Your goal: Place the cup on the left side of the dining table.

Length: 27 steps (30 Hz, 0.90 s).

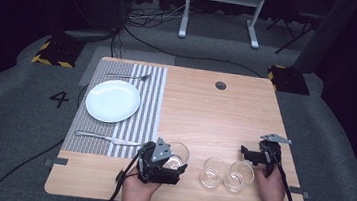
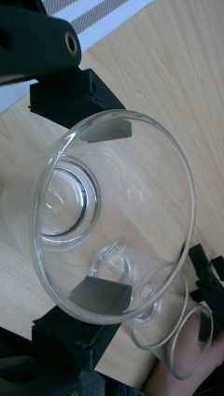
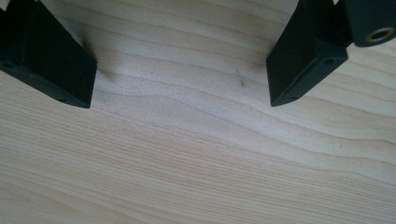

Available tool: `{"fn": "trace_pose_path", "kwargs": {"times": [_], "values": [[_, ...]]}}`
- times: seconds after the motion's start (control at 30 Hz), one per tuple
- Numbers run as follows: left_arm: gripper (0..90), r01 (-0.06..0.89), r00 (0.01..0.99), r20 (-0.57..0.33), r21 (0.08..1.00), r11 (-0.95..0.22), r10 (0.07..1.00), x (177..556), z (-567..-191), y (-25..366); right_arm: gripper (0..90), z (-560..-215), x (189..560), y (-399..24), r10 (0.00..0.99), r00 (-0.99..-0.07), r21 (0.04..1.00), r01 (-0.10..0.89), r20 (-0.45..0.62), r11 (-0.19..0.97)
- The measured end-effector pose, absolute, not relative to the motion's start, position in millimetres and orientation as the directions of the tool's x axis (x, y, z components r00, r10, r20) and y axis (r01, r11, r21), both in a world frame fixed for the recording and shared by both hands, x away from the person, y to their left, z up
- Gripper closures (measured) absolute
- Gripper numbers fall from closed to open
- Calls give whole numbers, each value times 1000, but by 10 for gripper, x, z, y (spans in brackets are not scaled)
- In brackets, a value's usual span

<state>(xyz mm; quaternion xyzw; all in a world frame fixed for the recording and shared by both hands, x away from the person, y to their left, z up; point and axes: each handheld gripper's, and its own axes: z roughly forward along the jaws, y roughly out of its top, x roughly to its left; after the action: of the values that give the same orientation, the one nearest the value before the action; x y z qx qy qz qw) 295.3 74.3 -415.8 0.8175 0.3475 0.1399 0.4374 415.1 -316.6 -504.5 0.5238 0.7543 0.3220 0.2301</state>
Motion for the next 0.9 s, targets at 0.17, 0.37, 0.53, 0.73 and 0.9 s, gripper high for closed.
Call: {"fn": "trace_pose_path", "kwargs": {"times": [0.17,0.37,0.53,0.73,0.9], "values": [[194,458,702,-91,817,-350,707,3039,-4077,842,88,-5045,4151,-3166,938,-345,727,642,-10,244],[194,494,661,-122,814,-307,740,3181,-4014,971,88,-5045,4151,-3166,939,-345,727,642,-10,244],[193,498,631,-106,815,-296,769,3286,-3956,1051,88,-5045,4151,-3166,938,-345,727,642,-10,244],[194,502,604,-103,819,-277,790,3410,-3902,1161,88,-5045,4151,-3166,938,-345,727,642,-10,244],[194,528,561,-129,816,-233,818,3547,-3915,1310,88,-5045,4151,-3166,938,-346,727,642,-10,244]]}}
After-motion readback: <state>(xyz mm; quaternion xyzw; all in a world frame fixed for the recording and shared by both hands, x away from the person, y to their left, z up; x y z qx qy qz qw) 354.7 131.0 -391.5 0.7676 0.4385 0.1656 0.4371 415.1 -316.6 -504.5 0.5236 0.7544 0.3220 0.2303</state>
